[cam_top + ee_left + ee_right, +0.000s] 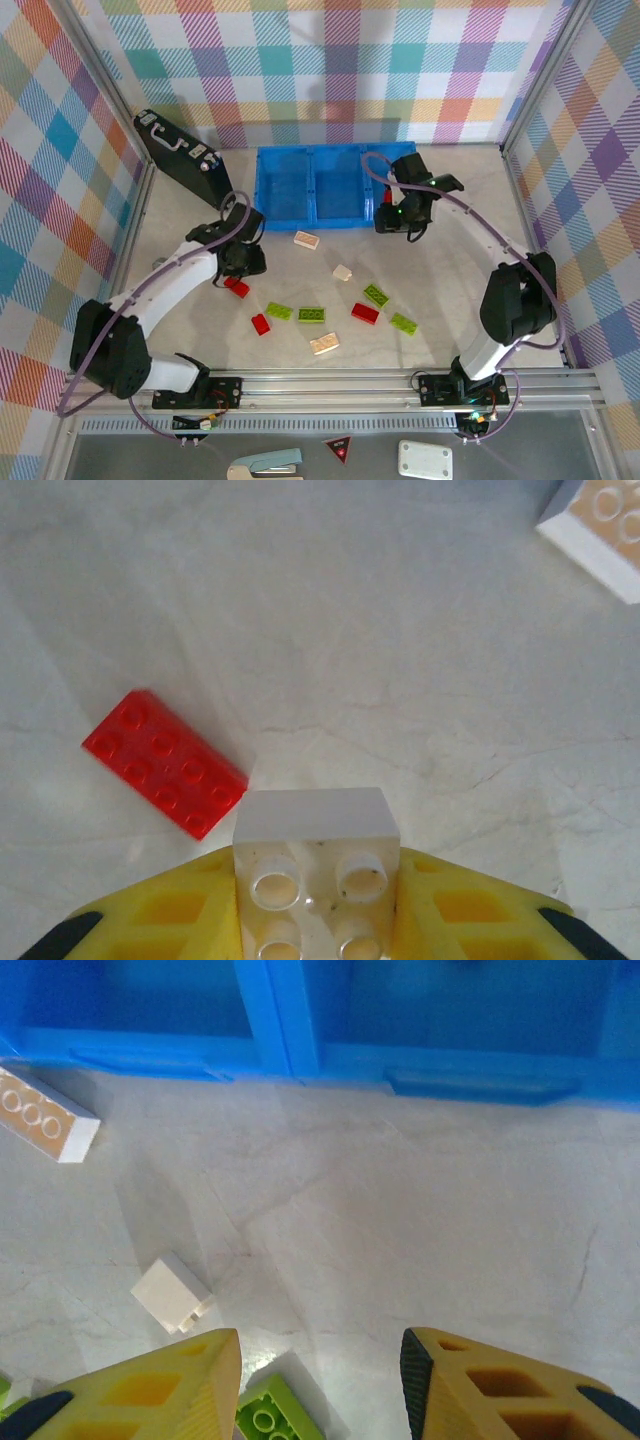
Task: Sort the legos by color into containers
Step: Place the lego in the container.
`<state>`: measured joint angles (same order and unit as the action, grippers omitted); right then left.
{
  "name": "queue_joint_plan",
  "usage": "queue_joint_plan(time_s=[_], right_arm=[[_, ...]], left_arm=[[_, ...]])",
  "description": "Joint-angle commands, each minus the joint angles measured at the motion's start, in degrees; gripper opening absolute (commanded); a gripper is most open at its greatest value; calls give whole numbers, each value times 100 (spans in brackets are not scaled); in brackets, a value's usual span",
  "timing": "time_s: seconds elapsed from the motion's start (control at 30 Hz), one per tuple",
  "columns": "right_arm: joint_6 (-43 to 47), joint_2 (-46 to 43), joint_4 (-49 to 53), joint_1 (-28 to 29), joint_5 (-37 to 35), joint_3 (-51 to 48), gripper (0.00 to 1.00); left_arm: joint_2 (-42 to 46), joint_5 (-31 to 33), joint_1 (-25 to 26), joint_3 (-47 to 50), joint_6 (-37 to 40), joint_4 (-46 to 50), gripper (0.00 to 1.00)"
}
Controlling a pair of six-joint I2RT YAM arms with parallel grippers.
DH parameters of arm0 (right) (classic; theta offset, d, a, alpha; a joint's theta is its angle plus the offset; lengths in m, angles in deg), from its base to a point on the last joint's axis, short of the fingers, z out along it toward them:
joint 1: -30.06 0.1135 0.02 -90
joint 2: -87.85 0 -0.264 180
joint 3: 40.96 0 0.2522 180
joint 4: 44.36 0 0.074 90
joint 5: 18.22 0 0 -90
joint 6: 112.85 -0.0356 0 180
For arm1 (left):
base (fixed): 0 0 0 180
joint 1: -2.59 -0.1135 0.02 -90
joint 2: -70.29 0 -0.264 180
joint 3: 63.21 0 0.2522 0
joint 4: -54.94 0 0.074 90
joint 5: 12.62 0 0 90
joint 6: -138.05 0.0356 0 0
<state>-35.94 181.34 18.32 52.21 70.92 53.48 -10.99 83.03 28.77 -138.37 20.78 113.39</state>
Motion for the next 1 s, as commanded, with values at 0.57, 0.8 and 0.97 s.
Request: queue_joint_plan(time_s=[0.57, 0.8, 0.97], right_arm=[[-664, -1032, 177, 105, -329, -1120, 47], [-696, -1251, 280, 105, -466, -1212, 47], [-737, -1331, 297, 105, -475, -1274, 47]], left_arm=[[-2808, -71, -238, -3026, 1479, -233, 35], [-3717, -203, -475, -4048, 1821, -518, 34], [-4294, -257, -574, -4685, 1970, -619, 34]])
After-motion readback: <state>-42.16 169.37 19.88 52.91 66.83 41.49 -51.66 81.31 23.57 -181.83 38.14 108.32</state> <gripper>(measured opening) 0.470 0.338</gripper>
